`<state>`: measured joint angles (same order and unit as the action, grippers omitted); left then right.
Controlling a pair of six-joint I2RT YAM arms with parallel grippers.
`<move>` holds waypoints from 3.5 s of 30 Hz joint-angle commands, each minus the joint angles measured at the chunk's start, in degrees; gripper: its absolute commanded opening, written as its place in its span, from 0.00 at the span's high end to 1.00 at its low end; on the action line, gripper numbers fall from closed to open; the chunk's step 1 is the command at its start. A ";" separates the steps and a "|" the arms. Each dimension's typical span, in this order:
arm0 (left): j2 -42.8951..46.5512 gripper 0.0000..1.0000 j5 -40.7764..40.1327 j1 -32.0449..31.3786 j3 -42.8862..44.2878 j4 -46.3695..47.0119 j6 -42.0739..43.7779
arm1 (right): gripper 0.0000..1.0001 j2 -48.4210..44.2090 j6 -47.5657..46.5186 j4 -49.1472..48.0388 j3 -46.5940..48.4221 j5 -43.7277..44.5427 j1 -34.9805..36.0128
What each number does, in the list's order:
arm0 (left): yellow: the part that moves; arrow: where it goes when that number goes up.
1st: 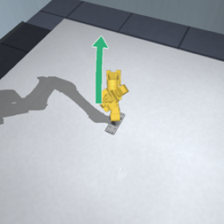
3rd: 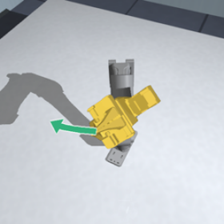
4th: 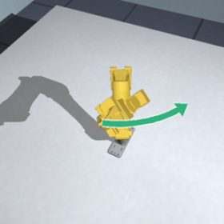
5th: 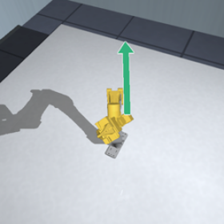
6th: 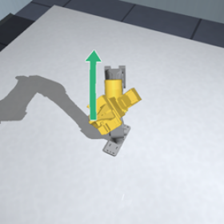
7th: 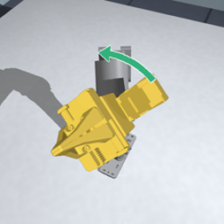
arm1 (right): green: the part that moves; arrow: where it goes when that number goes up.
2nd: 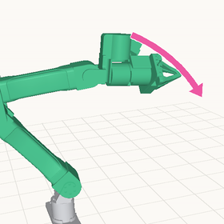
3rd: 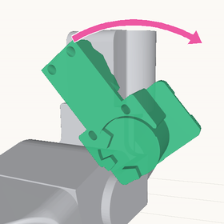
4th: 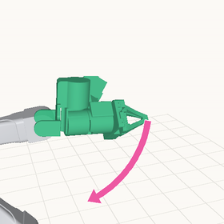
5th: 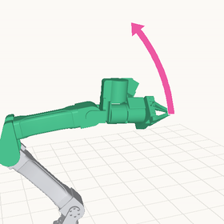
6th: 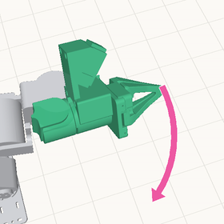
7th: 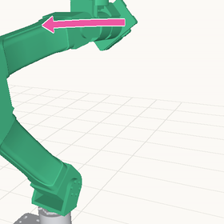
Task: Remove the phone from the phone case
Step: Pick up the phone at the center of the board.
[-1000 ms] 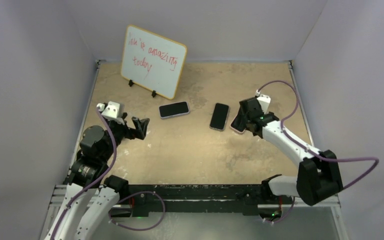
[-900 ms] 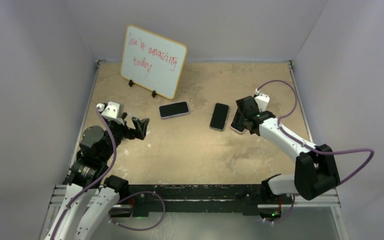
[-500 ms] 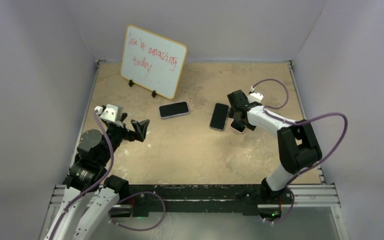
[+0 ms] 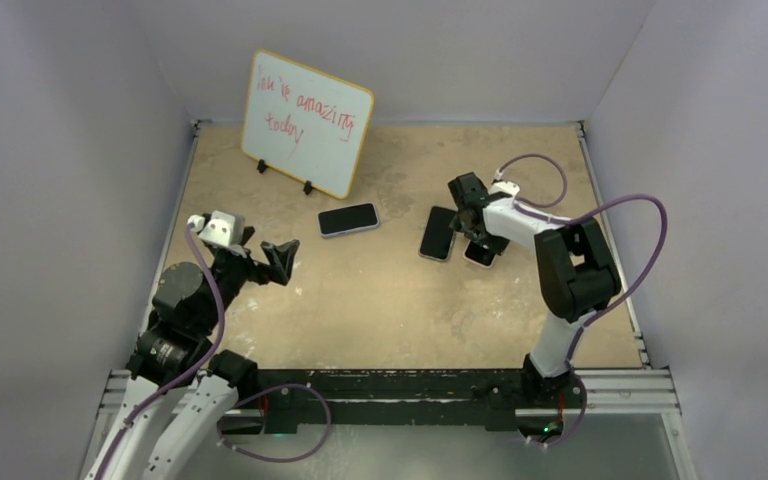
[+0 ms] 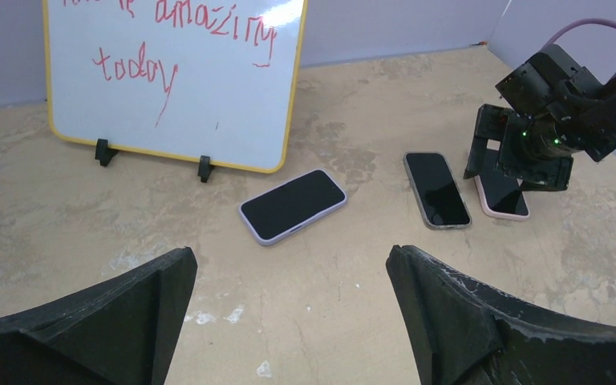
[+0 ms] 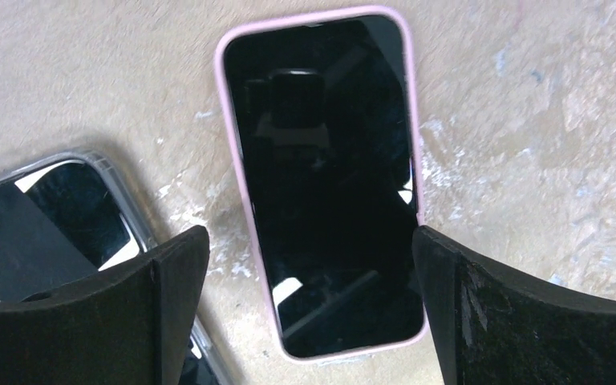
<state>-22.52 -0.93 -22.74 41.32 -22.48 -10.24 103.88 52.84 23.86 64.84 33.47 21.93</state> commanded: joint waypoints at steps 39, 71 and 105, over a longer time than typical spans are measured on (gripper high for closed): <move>-0.47 0.00 -0.24 -0.81 -0.54 -0.11 1.28 | 0.01 -7.82 -29.11 -7.13 -5.06 -16.64 -8.75; -1.35 0.00 0.67 -0.81 -0.63 -0.19 1.54 | 0.08 -3.62 -31.86 -10.74 -8.52 -25.59 -12.59; -16.78 0.00 13.05 -0.77 -1.49 5.55 -11.22 | 0.66 -21.89 -36.90 -3.64 -6.25 -26.40 4.52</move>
<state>-37.28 7.42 -23.07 41.32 -21.61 -15.88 85.60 17.45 18.13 55.09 7.66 23.38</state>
